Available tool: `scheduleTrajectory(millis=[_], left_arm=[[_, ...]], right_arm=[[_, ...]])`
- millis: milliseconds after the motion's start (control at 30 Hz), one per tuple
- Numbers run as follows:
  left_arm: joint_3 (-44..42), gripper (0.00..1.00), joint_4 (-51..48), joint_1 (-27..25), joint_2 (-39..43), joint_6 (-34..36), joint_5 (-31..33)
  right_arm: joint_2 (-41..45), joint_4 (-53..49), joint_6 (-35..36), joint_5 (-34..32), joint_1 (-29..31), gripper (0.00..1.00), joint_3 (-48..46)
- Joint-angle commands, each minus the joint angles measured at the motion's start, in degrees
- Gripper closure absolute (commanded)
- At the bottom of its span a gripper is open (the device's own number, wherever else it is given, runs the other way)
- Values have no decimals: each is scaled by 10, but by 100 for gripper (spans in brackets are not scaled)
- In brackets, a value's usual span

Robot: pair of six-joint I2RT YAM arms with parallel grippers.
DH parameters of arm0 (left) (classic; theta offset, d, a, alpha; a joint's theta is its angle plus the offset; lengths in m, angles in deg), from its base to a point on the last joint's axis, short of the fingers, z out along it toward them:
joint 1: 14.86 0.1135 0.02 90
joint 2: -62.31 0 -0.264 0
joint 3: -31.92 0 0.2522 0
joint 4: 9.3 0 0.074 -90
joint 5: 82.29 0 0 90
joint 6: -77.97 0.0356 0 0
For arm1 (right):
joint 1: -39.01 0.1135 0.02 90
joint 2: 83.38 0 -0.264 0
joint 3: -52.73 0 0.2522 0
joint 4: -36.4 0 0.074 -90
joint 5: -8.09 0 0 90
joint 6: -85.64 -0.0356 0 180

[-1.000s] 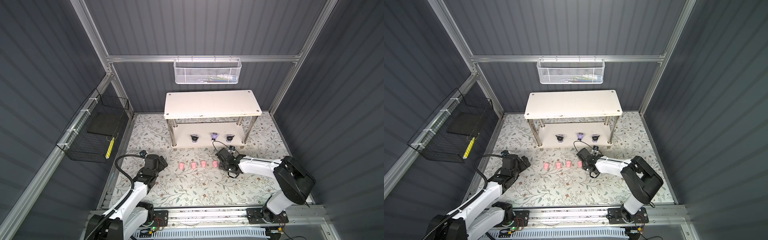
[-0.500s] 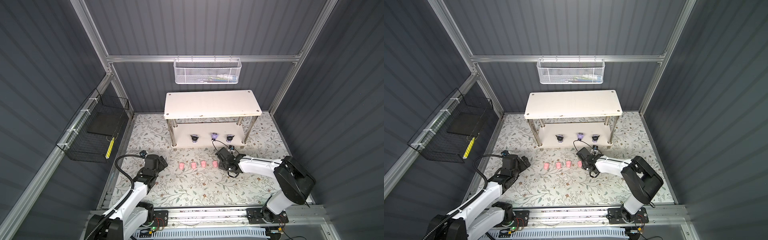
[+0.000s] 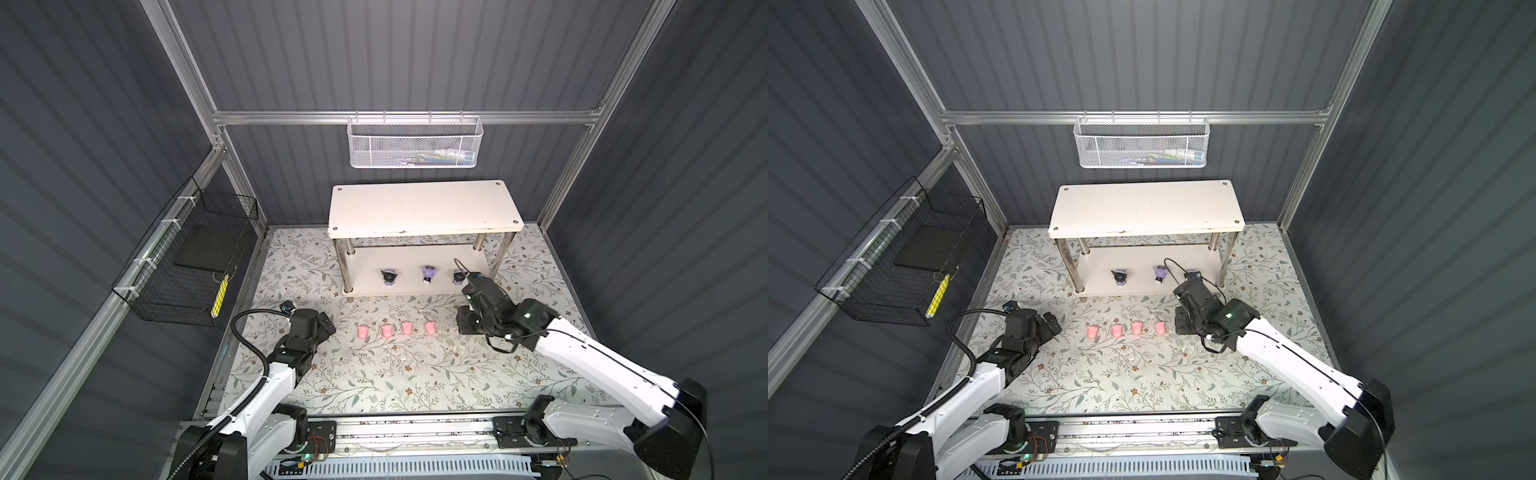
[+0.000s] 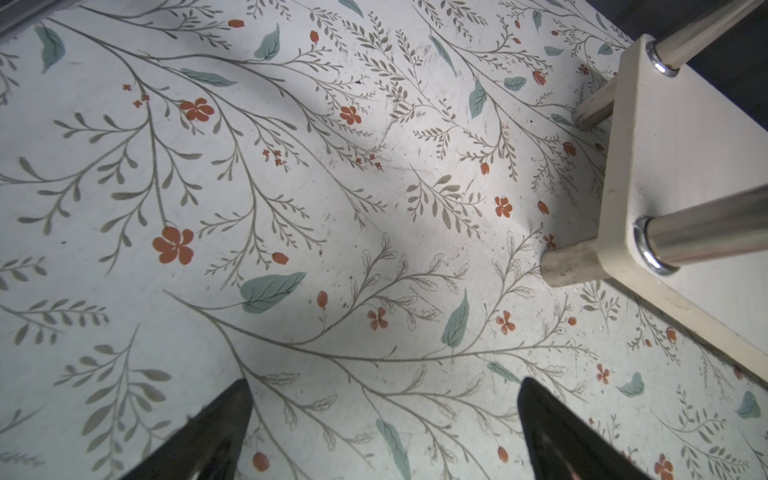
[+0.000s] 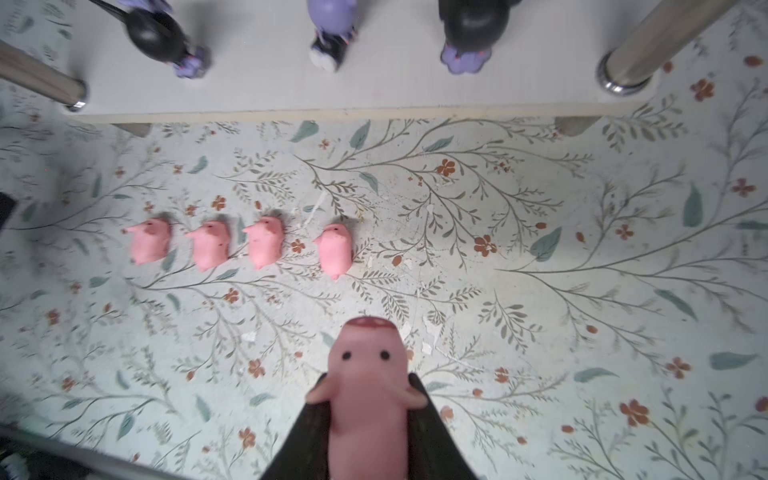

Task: Place and organize the plastic toys onto the shelf
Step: 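Lift the pink pig with the right gripper above the top shelf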

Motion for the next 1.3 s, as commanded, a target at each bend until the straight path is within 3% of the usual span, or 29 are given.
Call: scheduleTrajectory(millis=[0, 200, 433, 700, 867, 1133, 1267], left_arm=[[-5, 0, 14, -1, -5, 3, -7], [-1, 0, 20, -1, -12, 8, -14], [2, 0, 27, -1, -15, 10, -20], [-13, 0, 40, -1, -12, 10, -18], [-25, 0, 54, -1, -20, -1, -26], [-27, 0, 56, -1, -20, -6, -30], [-25, 0, 50, -1, -18, -2, -25]], right_arm=[[28, -162, 57, 12, -1, 70, 87], [11, -234, 98, -8, -2, 69, 270], [-92, -243, 182, -52, -30, 69, 427], [-179, -179, 249, -34, -100, 69, 517], [-226, -135, 270, 14, -153, 69, 564], [-344, -168, 327, 30, -210, 69, 705], [-370, -167, 345, 49, -237, 69, 726]])
